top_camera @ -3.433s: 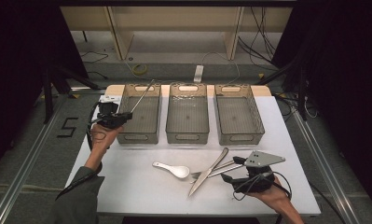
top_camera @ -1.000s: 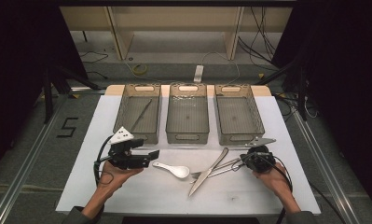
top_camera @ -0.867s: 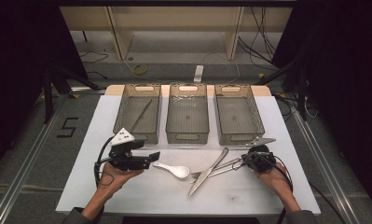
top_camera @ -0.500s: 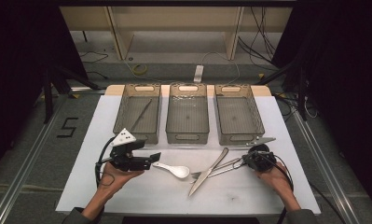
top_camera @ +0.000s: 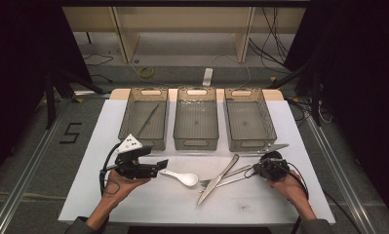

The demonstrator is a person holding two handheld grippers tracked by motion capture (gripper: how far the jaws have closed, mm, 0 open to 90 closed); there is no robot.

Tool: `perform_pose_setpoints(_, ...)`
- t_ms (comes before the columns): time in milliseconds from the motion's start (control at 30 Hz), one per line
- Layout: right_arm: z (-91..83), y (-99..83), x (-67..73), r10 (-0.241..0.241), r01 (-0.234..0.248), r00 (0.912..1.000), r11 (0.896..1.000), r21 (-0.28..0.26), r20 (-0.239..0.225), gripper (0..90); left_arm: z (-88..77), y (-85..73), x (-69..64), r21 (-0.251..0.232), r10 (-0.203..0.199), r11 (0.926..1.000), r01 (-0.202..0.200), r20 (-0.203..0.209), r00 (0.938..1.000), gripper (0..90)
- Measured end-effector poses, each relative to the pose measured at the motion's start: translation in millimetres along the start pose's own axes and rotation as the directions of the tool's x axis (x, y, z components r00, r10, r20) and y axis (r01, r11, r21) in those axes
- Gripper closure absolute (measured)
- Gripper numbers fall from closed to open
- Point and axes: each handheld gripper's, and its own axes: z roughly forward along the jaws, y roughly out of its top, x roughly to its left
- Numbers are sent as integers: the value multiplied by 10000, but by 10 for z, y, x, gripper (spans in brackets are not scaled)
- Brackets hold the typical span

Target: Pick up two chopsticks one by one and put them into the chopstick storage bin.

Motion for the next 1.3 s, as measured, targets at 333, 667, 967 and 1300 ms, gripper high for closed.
perform_pose_setpoints(333,-138,172,114,-2489,2567,9626,9643,657,-1073,536,1,0,2,-44,9,10000,-9,-22,10000,182)
perform_pose_setpoints(667,-58,302,280,-3791,4103,9060,8959,1704,-1883,409,0,1,7,-68,25,10000,-25,-31,10000,182)
perform_pose_setpoints(967,40,327,288,-4099,4472,8924,8592,2486,-1888,468,4,0,9,-56,53,10000,-54,-64,10000,182)
perform_pose_setpoints(1300,66,375,329,-3954,4470,8920,8435,2978,-2190,599,3,3,9,-76,68,9999,-68,-53,10000,182)
